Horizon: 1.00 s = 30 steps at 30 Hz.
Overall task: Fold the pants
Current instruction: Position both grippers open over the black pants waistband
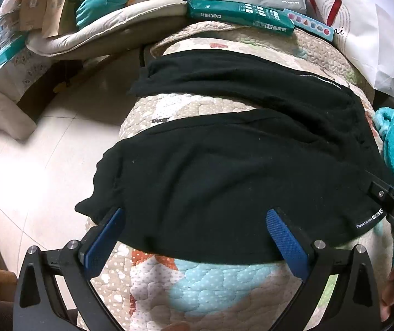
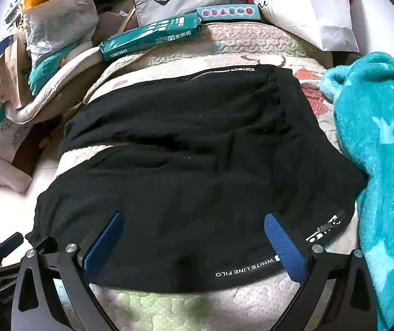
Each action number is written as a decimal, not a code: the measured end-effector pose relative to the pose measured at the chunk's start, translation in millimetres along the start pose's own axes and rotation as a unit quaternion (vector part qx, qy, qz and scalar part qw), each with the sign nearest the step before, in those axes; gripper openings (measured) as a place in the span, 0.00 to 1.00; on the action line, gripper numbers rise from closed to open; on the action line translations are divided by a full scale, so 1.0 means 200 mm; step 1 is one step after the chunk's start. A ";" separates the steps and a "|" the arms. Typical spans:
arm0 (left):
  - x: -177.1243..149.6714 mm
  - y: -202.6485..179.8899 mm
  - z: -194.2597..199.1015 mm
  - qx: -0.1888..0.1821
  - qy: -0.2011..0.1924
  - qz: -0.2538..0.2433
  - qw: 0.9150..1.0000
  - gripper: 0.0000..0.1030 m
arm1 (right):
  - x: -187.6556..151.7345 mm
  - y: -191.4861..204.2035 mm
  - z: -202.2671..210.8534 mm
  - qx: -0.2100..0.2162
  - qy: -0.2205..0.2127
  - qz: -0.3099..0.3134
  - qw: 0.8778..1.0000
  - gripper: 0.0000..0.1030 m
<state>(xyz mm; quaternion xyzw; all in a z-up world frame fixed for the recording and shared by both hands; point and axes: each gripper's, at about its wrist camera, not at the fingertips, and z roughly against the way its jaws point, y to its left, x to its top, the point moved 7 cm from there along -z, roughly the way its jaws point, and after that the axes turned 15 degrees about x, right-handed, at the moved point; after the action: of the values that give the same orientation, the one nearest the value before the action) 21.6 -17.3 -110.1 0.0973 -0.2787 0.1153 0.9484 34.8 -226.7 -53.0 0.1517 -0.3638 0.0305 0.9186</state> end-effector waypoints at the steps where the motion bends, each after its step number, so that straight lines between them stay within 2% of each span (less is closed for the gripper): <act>1: 0.00 0.00 0.00 0.000 0.002 0.000 1.000 0.99 | 0.00 0.00 0.00 0.000 0.001 -0.001 1.000 1.00; 12: -0.01 0.00 -0.01 -0.003 0.021 0.004 1.000 0.99 | -0.02 0.00 -0.02 0.002 0.006 -0.004 1.000 1.00; 20: -0.01 -0.02 -0.04 0.015 0.020 -0.009 1.000 0.99 | -0.03 0.00 -0.03 0.001 0.008 -0.005 1.000 1.00; 27: -0.07 -0.05 -0.14 0.024 0.052 -0.028 0.998 0.99 | -0.04 0.00 -0.04 0.003 0.011 -0.008 1.000 1.00; 30: -0.08 -0.04 -0.14 0.023 0.049 -0.024 0.998 0.99 | -0.04 0.00 -0.03 0.004 0.009 -0.007 1.000 1.00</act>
<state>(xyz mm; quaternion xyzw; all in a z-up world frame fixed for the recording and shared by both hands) 25.2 -20.9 -143.1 0.1200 -0.2268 0.1038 0.9609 33.4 -224.2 -62.6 0.1579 -0.3544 0.0270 0.9213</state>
